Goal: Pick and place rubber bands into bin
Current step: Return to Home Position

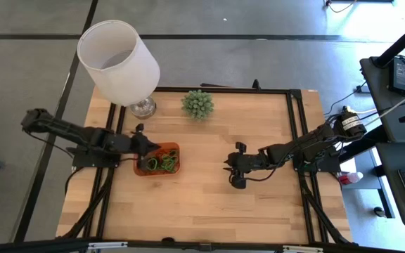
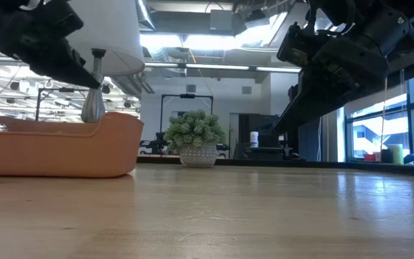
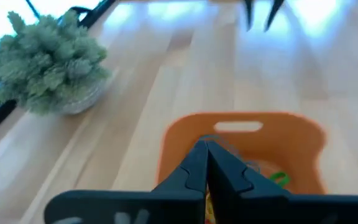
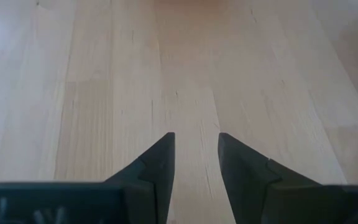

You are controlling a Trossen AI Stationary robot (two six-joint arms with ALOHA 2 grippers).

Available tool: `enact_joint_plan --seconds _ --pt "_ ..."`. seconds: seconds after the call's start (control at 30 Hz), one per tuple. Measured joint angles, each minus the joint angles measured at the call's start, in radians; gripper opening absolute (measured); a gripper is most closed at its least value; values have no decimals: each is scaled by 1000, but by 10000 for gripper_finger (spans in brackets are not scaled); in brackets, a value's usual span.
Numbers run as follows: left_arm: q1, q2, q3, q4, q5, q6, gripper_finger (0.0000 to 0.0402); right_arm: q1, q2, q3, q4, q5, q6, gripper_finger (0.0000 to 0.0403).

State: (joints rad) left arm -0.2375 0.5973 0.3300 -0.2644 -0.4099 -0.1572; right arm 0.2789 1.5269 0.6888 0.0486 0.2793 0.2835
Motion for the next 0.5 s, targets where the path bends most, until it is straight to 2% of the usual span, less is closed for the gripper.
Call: enact_joint_plan --seconds 0.2,0.33,0.5 --pt "0 -215 -108 85 69 76 2 -2 0 0 10 0 1 127" --pt "0 -364 -159 91 71 131 1 -11 0 0 42 0 1 126" --pt "0 -536 -203 85 126 192 1 -15 0 0 67 0 -1 126"
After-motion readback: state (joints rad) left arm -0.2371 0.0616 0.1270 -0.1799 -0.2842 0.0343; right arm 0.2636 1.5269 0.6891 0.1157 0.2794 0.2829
